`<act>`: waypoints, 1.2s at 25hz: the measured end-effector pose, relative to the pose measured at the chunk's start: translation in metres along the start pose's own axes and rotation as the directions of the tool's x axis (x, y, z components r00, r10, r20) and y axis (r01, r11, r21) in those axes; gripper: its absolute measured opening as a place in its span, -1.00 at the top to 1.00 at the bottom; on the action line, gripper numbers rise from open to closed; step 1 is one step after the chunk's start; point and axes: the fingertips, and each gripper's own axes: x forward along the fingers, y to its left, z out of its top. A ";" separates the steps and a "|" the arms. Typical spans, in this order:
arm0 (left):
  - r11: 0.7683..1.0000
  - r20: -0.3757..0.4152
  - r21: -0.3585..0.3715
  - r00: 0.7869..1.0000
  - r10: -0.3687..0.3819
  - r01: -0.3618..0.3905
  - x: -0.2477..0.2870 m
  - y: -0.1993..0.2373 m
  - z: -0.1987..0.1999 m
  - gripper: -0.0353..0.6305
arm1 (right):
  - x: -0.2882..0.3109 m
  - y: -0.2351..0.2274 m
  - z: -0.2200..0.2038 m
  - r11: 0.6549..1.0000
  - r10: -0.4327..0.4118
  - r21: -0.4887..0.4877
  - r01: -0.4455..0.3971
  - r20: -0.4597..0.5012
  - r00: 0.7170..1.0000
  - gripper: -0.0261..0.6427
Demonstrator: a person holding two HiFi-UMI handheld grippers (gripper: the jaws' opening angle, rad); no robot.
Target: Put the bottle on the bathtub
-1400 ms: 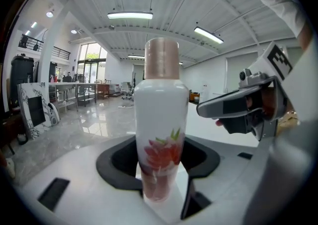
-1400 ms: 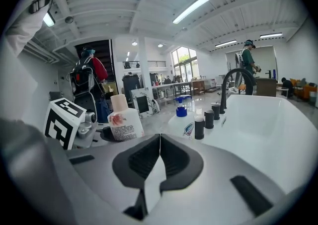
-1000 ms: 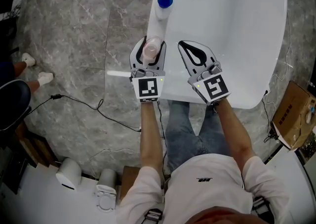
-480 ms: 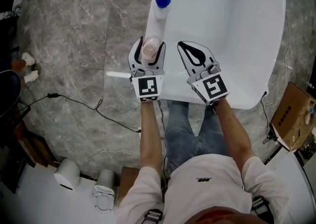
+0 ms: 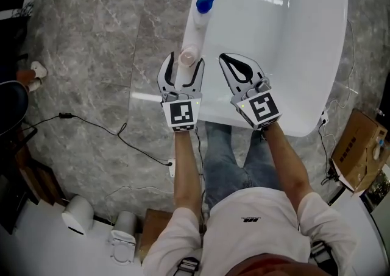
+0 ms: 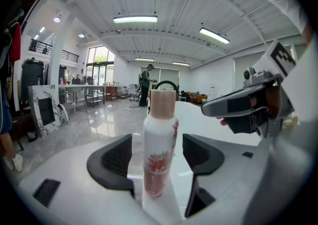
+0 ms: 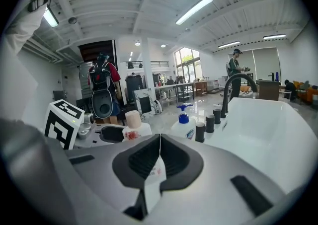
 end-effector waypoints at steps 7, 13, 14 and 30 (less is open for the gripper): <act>0.996 0.009 -0.065 0.998 0.058 -0.057 -0.056 -0.004 0.042 -0.01 | -0.038 0.016 0.044 0.999 0.013 -0.041 -0.013 0.010 1.000 0.94; 0.993 0.046 -0.054 0.993 0.107 -0.105 -0.104 -0.006 0.107 -0.01 | -0.077 0.027 0.096 0.997 0.024 -0.080 -0.021 0.036 0.999 0.94; 0.993 0.051 -0.044 0.993 0.108 -0.106 -0.110 -0.008 0.117 0.00 | -0.084 0.029 0.104 0.996 0.031 -0.087 -0.028 0.037 0.999 0.94; 0.995 0.209 0.054 0.976 0.065 -0.078 -0.215 -0.082 0.250 0.83 | -0.207 0.068 0.212 0.974 0.117 -0.212 -0.084 0.147 0.982 0.94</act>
